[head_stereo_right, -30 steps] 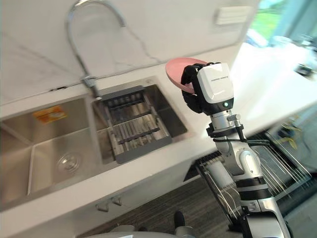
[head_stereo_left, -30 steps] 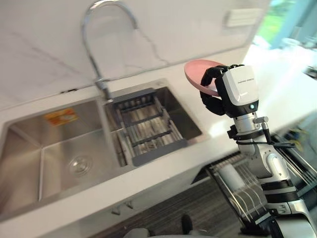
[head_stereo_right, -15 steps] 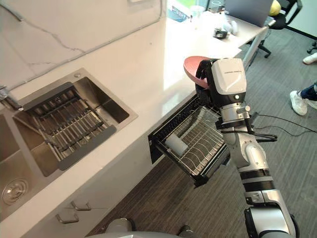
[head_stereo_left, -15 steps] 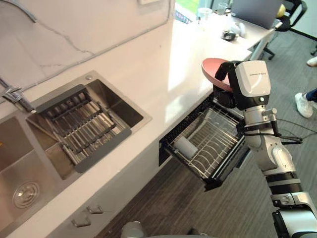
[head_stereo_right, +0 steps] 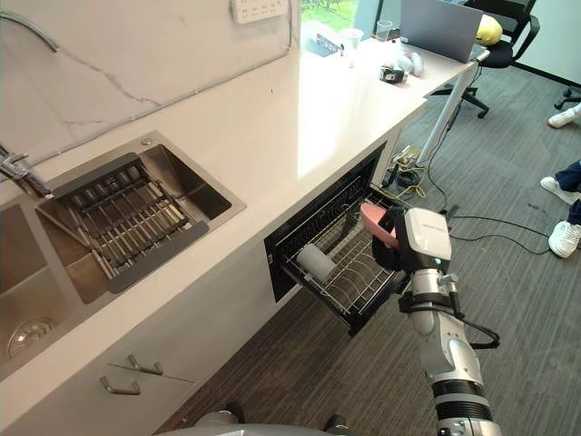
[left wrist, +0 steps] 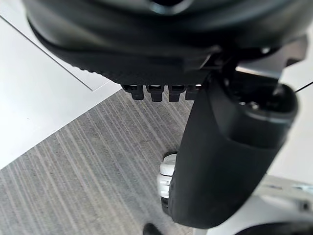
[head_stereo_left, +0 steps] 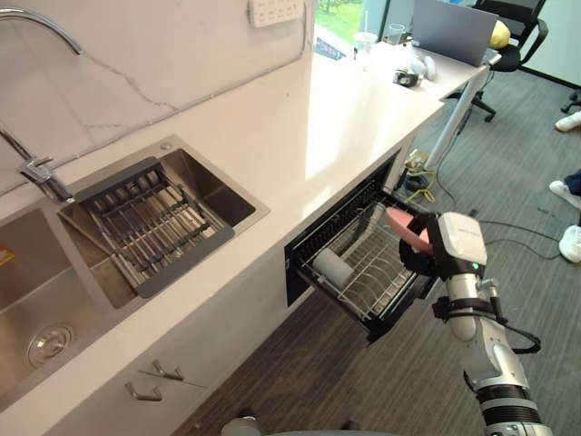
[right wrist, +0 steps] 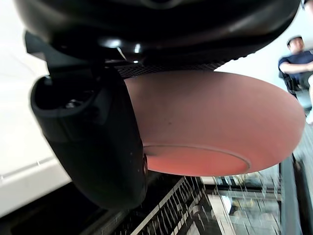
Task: Walk over to the sink, pick up the cup, carry it to the dishwasher, place the cup inside the dishwasher, then close the dishwasher door
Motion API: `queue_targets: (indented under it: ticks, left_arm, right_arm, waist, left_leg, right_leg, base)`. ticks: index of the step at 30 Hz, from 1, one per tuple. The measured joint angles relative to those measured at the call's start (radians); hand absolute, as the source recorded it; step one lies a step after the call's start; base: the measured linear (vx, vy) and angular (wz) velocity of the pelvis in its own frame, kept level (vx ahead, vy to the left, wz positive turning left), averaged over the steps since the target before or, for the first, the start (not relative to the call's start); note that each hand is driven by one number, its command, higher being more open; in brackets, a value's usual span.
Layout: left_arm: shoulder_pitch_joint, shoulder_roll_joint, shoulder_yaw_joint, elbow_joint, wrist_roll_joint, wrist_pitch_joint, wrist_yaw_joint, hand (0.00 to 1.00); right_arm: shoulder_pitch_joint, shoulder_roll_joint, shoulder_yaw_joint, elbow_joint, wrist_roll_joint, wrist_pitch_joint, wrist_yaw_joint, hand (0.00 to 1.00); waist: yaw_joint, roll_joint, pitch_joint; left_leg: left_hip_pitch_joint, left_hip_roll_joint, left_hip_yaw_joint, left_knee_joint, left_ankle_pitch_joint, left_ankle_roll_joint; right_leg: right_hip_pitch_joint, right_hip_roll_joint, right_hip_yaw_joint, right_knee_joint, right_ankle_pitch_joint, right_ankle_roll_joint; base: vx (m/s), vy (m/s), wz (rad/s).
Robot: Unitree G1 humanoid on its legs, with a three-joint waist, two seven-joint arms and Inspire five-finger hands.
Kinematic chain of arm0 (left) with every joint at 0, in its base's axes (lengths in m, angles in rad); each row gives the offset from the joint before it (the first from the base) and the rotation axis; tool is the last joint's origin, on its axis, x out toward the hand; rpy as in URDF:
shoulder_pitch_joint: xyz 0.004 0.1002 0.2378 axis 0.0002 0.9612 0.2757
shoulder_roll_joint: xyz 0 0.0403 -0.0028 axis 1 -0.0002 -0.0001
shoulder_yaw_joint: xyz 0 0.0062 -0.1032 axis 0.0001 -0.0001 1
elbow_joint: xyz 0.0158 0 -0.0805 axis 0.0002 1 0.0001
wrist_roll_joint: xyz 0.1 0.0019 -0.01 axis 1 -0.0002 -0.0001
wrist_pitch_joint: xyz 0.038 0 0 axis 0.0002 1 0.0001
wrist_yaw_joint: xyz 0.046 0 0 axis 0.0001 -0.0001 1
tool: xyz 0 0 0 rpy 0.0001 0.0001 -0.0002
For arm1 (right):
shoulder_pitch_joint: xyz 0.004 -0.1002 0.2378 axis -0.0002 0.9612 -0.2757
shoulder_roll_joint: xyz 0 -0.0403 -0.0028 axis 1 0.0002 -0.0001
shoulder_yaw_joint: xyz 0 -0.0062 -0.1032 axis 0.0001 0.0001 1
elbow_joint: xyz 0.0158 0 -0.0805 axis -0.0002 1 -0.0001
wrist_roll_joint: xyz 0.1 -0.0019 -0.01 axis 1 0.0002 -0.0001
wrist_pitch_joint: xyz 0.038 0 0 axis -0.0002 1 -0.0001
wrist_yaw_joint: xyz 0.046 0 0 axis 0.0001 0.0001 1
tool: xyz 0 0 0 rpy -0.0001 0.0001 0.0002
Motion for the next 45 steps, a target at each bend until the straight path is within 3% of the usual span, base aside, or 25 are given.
queue_targets:
  ticks: [2,5,8,11,19,20,24,28,32,37,42,45]
  left_arm:
    - [0.0,0.0,-0.001,0.0,0.0,0.006,-0.006,1.0]
    - [-0.032,0.003,-0.009,-0.007,-0.002,0.013,-0.017,1.0]
    - [-0.111,0.008,-0.043,-0.01,-0.033,0.02,-0.02,1.0]
    - [-0.131,-0.001,-0.052,-0.04,-0.105,0.011,-0.021,1.0]
    - [-0.183,0.011,-0.13,-0.089,-0.168,0.0,-0.035,1.0]
    - [-0.183,0.011,-0.135,-0.096,-0.17,0.001,-0.036,1.0]
    - [-0.189,0.019,-0.168,-0.111,-0.207,0.008,-0.037,1.0]
    - [-0.191,0.019,-0.173,-0.113,-0.209,0.007,-0.044,1.0]
    - [-0.192,0.019,-0.176,-0.113,-0.208,0.011,-0.059,1.0]
    - [-0.192,0.015,-0.176,-0.113,-0.196,0.015,-0.059,1.0]
    - [-0.187,0.025,-0.175,-0.104,-0.123,0.042,-0.059,1.0]
    - [-0.156,0.042,-0.175,-0.091,-0.085,0.051,-0.057,1.0]
  right_arm:
    - [0.007,0.004,0.014,0.035,-0.02,-0.001,-0.006,0.0]
    - [-0.03,0.0,0.031,0.06,-0.042,-0.004,-0.038,0.0]
    - [-0.213,-0.056,0.058,0.161,-0.058,0.014,-0.103,0.0]
    - [-0.37,-0.132,0.099,0.221,-0.055,0.064,-0.131,0.0]
    - [-0.678,-0.276,0.22,0.387,0.095,0.156,-0.16,0.0]
    - [-0.691,-0.28,0.223,0.401,0.108,0.16,-0.16,1.0]
    - [-0.729,-0.294,0.247,0.447,0.164,0.194,-0.16,1.0]
    - [-0.732,-0.295,0.247,0.449,0.226,0.188,-0.155,1.0]
    - [-0.73,-0.288,0.243,0.423,0.267,0.127,-0.133,1.0]
    - [-0.677,-0.261,0.235,0.262,0.266,0.05,-0.106,1.0]
    - [-0.563,-0.197,0.179,0.144,0.298,0.01,-0.091,1.0]
    - [-0.445,-0.148,0.069,0.096,0.39,0.009,-0.095,1.0]
  waist:
    - [0.0,0.002,-0.002]
    - [0.0,0.01,0.014]
    - [-0.009,0.039,0.111]
    - [-0.001,0.075,0.202]
    - [0.021,0.121,0.302]
    - [0.023,0.125,0.305]
    - [0.032,0.151,0.319]
    - [0.032,0.163,0.325]
    - [0.031,0.163,0.325]
    - [0.03,0.162,0.324]
    - [0.028,0.117,0.291]
    - [0.005,0.076,0.229]
  left_leg:
    - [-0.007,-0.008,-0.014,-0.017,0.006,0.003]
    - [-0.111,-0.014,-0.02,-0.002,0.018,0.014]
    - [-0.216,-0.026,-0.021,0.017,0.052,0.041]
    - [-0.249,-0.039,-0.022,0.016,0.062,0.054]
    - [-0.339,-0.074,-0.021,0.016,0.073,0.071]
    - [-0.341,-0.075,-0.021,0.016,0.073,0.072]
    - [-0.343,-0.082,-0.023,0.016,0.069,0.078]
    - [-0.343,-0.086,-0.026,0.016,0.068,0.079]
    - [-0.336,-0.084,-0.028,0.016,0.068,0.079]
    - [-0.292,-0.078,-0.039,0.011,0.069,0.08]
    - [-0.222,-0.074,-0.047,-0.022,0.075,0.072]
    - [-0.184,-0.077,-0.058,-0.033,0.074,0.07]
  right_leg:
    - [-0.008,-0.007,-0.007,-0.006,0.005,0.006]
    - [-0.121,-0.024,-0.005,0.033,0.009,0.001]
    - [-0.237,-0.042,0.001,0.084,0.024,-0.018]
    - [-0.272,-0.053,0.007,0.089,0.039,-0.018]
    - [-0.377,-0.09,0.025,0.104,0.061,-0.011]
    - [-0.381,-0.092,0.027,0.104,0.062,-0.011]
    - [-0.39,-0.1,0.035,0.111,0.064,-0.01]
    - [-0.392,-0.105,0.036,0.116,0.063,-0.01]
    - [-0.389,-0.108,0.034,0.124,0.063,-0.009]
    - [-0.337,-0.102,0.018,0.115,0.061,-0.007]
    - [-0.263,-0.087,0.002,0.087,0.057,0.0]
    - [-0.211,-0.084,-0.015,0.064,0.058,0.007]
  base:
    - [-0.06,0.039,0.12]
    - [-0.05,0.041,0.05]
    - [-0.07,0.05,0.03]
    - [-0.06,0.052,0.03]
    - [0.02,0.062,0.01]
    - [0.05,0.037,-0.07]
    - [0.05,0.028,-0.03]
    - [0.01,0.006,0.0]
    - [0.0,0.0,0.0]
    - [0.01,0.001,0.04]
    - [0.05,0.001,0.04]
    - [0.09,0.018,0.09]
